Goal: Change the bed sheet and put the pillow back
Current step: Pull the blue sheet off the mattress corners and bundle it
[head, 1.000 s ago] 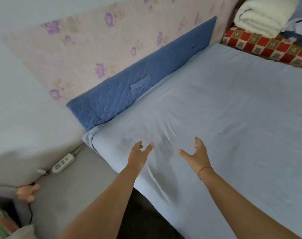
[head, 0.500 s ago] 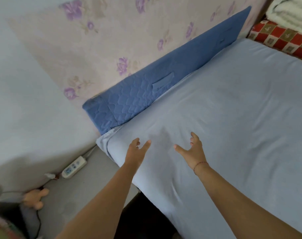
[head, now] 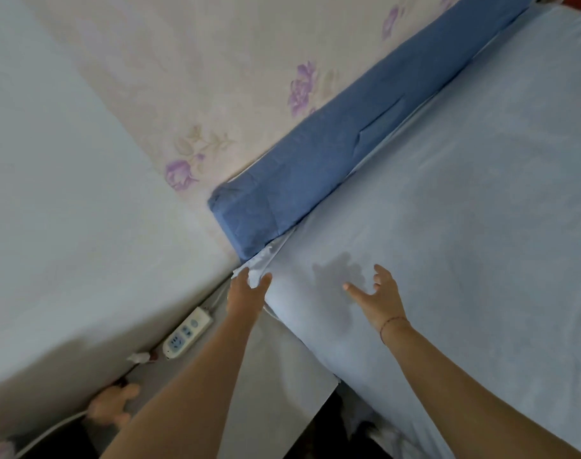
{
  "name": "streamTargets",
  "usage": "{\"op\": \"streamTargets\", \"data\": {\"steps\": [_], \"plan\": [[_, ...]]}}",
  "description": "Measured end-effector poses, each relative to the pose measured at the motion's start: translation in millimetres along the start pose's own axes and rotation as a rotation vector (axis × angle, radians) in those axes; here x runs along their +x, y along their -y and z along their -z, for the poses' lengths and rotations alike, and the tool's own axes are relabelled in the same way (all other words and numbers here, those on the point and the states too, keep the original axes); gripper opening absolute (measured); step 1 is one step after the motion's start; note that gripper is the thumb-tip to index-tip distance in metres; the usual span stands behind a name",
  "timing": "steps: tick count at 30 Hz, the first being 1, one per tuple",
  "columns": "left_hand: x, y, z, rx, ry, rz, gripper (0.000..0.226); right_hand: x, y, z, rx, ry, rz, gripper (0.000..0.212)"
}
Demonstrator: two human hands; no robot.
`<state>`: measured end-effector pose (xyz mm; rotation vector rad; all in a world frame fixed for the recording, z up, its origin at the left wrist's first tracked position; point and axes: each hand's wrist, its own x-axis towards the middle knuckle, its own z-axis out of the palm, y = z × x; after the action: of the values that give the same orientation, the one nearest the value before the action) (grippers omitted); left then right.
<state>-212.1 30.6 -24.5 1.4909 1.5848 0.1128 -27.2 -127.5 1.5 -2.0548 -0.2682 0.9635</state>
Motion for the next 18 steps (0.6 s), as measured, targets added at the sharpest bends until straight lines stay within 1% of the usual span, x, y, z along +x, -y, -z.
{"op": "streamTargets", "data": {"steps": [5, 8, 10, 12, 16, 18], "plan": [[39.0, 19.5, 7.5, 0.120, -0.060, 0.016, 0.060, 14.9, -8.5, -30.6, -0.022, -0.010, -0.027, 0.086], [58.9, 32.1, 9.3, 0.162, -0.066, 0.030, 0.058, 21.8, -16.4, -41.2, -0.039, 0.001, -0.045, 0.086], [68.0, 40.1, 9.1, 0.163, -0.057, 0.048, 0.057, 21.9, -24.2, -45.3, -0.040, -0.011, -0.052, 0.086], [73.5, 48.7, 8.4, 0.105, -0.048, 0.080, 0.054, 20.3, -30.0, -47.3, -0.053, -0.025, -0.044, 0.083], [76.4, 62.5, 5.5, 0.067, -0.055, 0.087, 0.032, 19.1, -37.2, -47.9, -0.063, -0.036, -0.026, 0.079], [72.7, 63.2, 4.6, 0.010, -0.076, 0.087, 0.022, 16.8, -38.7, -48.3, -0.057, -0.027, -0.025, 0.078]]}}
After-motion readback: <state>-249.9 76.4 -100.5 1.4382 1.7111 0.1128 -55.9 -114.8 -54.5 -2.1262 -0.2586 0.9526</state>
